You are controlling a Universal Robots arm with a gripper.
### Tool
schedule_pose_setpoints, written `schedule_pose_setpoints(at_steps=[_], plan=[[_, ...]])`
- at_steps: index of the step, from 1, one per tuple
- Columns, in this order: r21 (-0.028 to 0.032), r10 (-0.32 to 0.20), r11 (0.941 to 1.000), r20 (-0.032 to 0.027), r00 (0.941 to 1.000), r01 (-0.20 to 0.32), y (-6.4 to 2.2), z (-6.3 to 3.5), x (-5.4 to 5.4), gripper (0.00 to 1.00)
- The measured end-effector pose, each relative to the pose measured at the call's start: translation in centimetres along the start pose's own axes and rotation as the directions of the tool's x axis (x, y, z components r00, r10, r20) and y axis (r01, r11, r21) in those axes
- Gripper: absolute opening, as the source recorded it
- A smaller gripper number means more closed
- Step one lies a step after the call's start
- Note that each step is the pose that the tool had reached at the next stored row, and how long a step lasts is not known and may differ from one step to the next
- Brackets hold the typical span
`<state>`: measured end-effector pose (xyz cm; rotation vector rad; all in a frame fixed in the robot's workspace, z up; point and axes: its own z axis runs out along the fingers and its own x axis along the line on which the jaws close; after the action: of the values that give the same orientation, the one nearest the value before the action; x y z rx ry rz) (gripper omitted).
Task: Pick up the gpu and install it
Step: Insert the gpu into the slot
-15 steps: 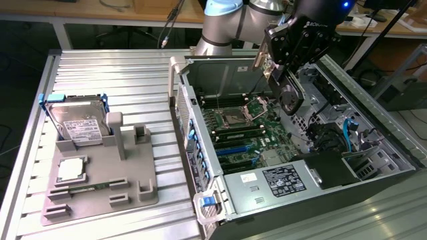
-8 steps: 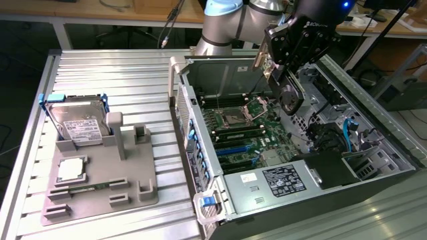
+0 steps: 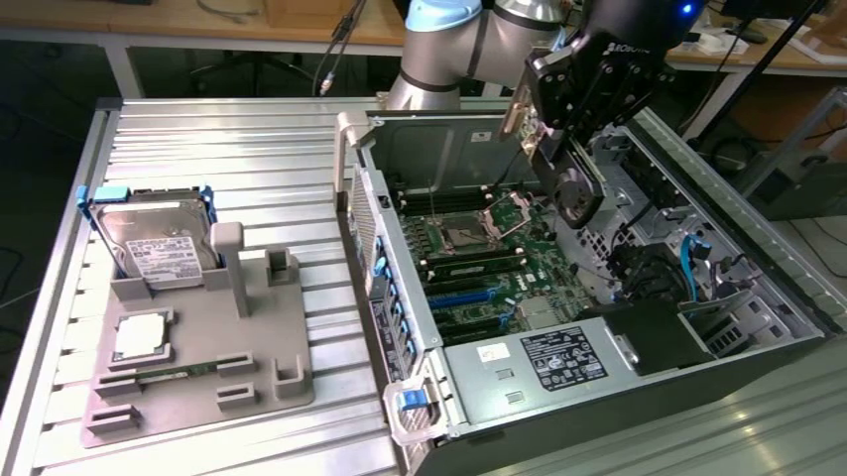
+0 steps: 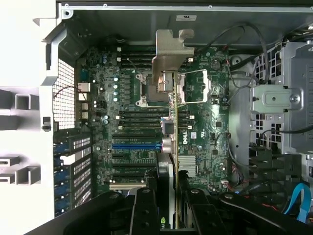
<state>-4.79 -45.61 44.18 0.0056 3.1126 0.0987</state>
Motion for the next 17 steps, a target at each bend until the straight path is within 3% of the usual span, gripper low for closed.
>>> schedule_pose_setpoints(at_steps=[17], plan=[[-0.0023,-0.075,0.9972,-0.0047,0.9972,0.074,0.00,0.00,0.00,0.27]])
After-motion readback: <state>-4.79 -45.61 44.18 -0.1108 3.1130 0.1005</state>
